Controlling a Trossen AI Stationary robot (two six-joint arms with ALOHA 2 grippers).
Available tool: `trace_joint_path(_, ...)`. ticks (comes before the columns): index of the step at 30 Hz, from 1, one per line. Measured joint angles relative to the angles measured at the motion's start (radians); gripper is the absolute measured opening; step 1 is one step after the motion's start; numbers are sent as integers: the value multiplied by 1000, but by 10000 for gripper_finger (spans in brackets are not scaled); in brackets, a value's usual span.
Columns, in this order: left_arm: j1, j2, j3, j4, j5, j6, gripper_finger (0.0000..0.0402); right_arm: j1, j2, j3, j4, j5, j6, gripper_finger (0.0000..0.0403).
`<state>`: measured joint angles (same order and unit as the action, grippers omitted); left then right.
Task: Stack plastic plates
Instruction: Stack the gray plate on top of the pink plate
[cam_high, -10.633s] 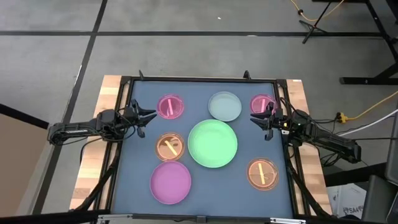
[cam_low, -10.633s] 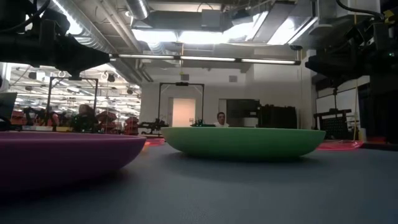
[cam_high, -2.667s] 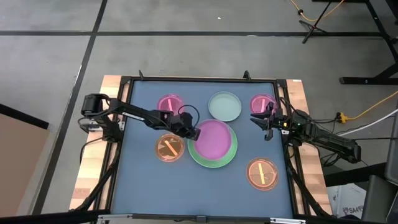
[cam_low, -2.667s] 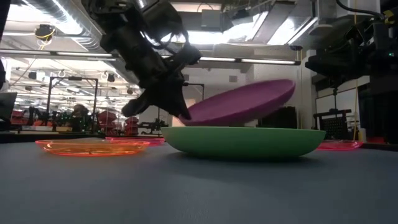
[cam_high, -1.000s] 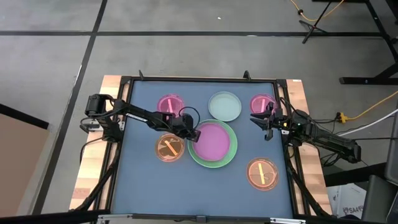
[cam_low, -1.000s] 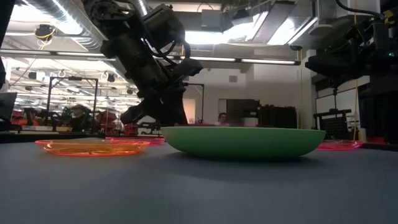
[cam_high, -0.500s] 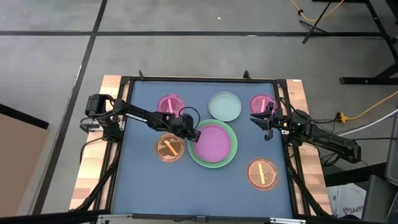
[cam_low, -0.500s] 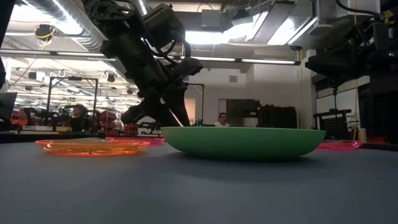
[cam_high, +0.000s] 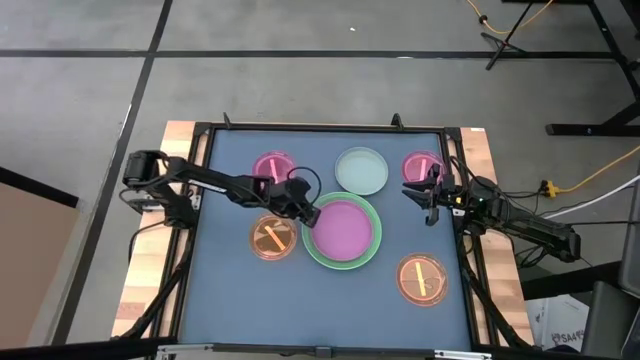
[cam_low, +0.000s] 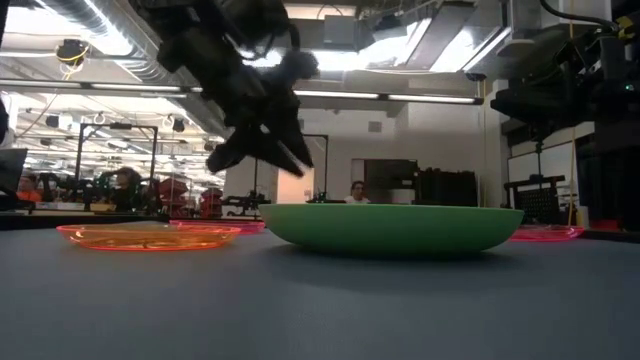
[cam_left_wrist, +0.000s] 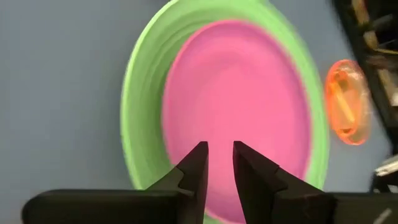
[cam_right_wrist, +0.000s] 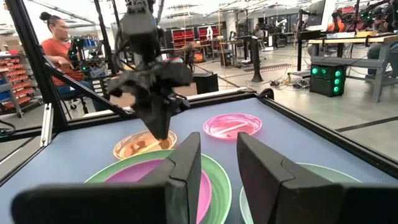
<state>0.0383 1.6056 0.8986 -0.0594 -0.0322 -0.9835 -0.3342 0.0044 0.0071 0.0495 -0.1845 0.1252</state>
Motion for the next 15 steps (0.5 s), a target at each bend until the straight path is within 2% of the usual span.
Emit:
trace_joint_path(3,0,-35,0,-8,0,32,68,1,0,1,0,35,16,108)
trace_joint_path(9,-1,-87,0,-6,0,121,68,0,0,34,4,111,99,167)
trace_joint_path(15,-1,-97,0,2,-12,163,68,0,41,138,8,157,130,198)
